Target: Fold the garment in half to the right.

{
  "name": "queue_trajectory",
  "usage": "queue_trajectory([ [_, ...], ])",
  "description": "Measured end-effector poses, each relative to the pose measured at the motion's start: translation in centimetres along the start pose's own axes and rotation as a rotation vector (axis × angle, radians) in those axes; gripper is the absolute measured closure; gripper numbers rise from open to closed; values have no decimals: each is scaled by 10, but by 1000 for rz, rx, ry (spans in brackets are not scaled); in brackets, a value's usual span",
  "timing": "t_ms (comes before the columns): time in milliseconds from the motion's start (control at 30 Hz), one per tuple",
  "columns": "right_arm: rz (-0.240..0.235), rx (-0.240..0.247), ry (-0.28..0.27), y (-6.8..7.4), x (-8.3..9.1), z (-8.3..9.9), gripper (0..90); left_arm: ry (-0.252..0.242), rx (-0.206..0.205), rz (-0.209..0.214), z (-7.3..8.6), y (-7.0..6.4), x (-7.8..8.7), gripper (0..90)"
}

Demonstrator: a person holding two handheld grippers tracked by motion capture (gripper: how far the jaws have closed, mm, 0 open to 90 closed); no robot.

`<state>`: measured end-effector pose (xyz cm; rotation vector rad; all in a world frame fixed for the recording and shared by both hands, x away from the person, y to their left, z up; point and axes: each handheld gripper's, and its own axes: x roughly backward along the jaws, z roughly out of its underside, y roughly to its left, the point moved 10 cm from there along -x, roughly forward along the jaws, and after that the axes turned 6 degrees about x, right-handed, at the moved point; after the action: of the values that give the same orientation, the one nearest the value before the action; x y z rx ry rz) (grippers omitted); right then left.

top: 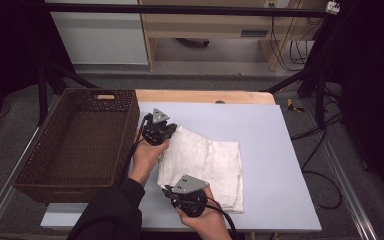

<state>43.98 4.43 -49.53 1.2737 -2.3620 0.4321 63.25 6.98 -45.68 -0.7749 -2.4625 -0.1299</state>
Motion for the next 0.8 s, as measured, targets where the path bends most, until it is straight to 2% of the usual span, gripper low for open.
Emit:
queue_trajectory([
  [300,22,-37,-59,-10,9,-20,846,4,-2,-9,-20,4,4,878],
  [467,31,-48,-71,-14,9,-29,846,1,-10,-8,-33,6,8,878],
  [600,46,-49,-93,-17,10,-40,846,7,2,-18,-37,12,9,878],
  [800,52,-70,-105,-20,7,-44,846,22,17,-25,-36,21,8,877],
])
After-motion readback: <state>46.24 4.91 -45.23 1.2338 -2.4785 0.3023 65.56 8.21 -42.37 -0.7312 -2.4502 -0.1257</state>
